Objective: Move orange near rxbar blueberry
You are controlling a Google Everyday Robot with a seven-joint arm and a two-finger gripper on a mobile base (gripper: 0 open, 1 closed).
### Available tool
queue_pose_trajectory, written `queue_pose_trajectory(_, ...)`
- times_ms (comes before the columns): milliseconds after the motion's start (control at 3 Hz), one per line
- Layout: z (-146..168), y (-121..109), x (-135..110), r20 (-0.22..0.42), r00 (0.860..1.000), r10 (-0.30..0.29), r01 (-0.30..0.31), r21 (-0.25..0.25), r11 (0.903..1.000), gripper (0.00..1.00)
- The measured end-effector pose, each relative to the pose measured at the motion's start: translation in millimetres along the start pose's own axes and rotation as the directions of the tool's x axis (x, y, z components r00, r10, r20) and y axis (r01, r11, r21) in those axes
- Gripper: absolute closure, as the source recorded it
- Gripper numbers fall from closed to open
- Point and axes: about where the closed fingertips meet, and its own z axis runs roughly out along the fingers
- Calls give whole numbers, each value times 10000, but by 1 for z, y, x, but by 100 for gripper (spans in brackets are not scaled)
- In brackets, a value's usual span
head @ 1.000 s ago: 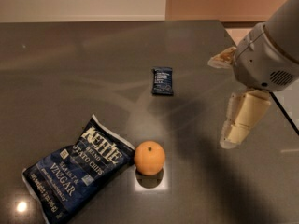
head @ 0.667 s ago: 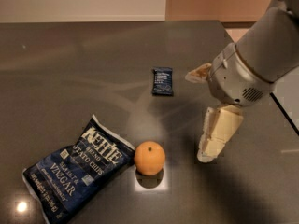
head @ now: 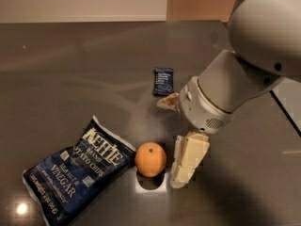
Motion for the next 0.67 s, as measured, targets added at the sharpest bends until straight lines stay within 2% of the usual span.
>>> queue_pose_trajectory(667, 31, 17, -12, 314, 9990, -317, 335, -570, 9978, 0)
